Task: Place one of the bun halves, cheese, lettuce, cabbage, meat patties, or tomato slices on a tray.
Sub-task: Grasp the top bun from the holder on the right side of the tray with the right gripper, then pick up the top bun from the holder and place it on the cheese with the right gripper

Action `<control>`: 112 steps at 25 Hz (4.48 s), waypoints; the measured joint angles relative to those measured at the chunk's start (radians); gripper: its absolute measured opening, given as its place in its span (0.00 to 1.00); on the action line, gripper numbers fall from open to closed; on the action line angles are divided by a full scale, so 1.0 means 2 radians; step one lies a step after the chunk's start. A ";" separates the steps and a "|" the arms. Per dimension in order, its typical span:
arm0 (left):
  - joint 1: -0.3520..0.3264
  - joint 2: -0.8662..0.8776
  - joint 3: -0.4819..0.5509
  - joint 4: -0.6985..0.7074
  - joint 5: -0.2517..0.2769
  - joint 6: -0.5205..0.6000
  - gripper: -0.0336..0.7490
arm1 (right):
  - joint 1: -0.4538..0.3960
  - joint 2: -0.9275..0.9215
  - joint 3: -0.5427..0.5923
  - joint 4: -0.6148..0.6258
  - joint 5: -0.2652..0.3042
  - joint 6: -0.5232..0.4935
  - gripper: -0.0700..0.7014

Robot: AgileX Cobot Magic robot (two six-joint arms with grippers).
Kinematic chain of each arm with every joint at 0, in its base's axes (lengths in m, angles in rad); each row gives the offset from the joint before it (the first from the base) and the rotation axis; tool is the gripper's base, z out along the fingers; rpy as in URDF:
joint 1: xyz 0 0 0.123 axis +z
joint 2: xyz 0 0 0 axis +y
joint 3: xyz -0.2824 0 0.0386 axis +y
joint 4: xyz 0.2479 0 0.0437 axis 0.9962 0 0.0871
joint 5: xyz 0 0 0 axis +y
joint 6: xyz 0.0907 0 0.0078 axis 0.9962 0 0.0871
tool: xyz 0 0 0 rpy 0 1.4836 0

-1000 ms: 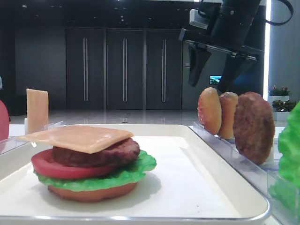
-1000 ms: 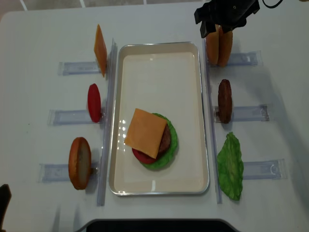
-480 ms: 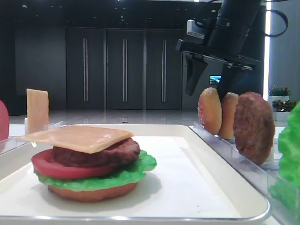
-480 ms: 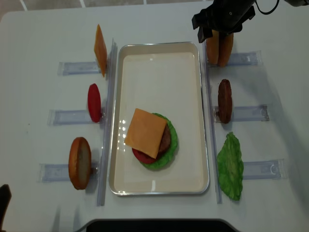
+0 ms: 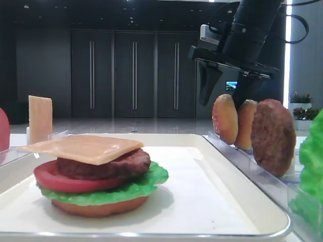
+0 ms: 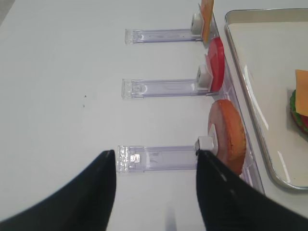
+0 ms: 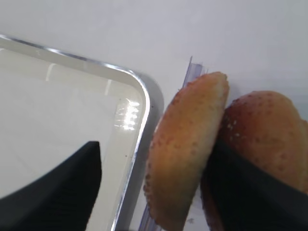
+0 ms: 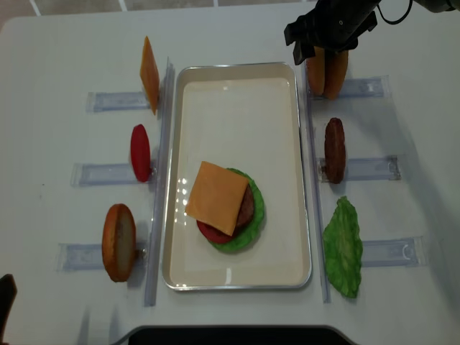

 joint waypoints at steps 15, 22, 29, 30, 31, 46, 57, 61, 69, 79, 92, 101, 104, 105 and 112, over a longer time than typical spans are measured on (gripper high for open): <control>0.000 0.000 0.000 0.000 0.000 0.000 0.56 | 0.000 0.000 0.000 -0.006 0.005 0.004 0.38; 0.000 0.000 0.000 0.000 0.000 0.000 0.56 | 0.003 -0.019 0.000 -0.006 0.032 0.014 0.38; 0.000 0.000 0.000 0.000 0.000 0.001 0.56 | 0.004 -0.057 0.000 -0.006 0.050 0.026 0.38; 0.000 0.000 0.000 0.000 0.000 0.001 0.56 | 0.004 -0.064 0.000 -0.007 0.053 0.026 0.38; 0.000 0.000 0.000 0.000 0.000 0.001 0.56 | 0.006 -0.070 0.000 -0.008 0.056 0.027 0.38; 0.000 0.000 0.000 0.000 0.000 0.001 0.56 | 0.015 -0.143 0.000 0.007 0.180 0.047 0.38; 0.000 0.000 0.000 0.000 0.000 0.001 0.56 | 0.015 -0.302 0.134 0.054 0.189 0.052 0.37; 0.000 0.000 0.000 0.000 0.000 0.001 0.56 | 0.016 -0.379 0.211 0.075 0.188 0.052 0.37; 0.000 0.000 0.000 0.000 0.000 0.001 0.56 | 0.045 -0.511 0.296 0.119 0.166 0.053 0.37; 0.000 0.000 0.000 0.000 0.000 0.001 0.56 | 0.052 -0.532 0.352 0.211 0.121 0.006 0.37; 0.000 0.000 0.000 0.000 0.000 0.001 0.56 | 0.052 -0.481 0.459 0.555 0.022 -0.286 0.37; 0.000 0.000 0.000 0.000 0.000 0.001 0.56 | 0.053 -0.348 0.466 0.745 0.099 -0.488 0.37; 0.000 0.000 0.000 0.000 0.000 0.001 0.56 | 0.053 -0.316 0.466 0.770 0.112 -0.523 0.37; 0.000 0.000 0.000 0.000 0.000 0.001 0.56 | 0.053 -0.305 0.466 0.773 0.115 -0.532 0.37; 0.000 0.000 0.000 0.000 0.000 0.001 0.56 | 0.081 -0.260 0.468 0.778 0.110 -0.566 0.37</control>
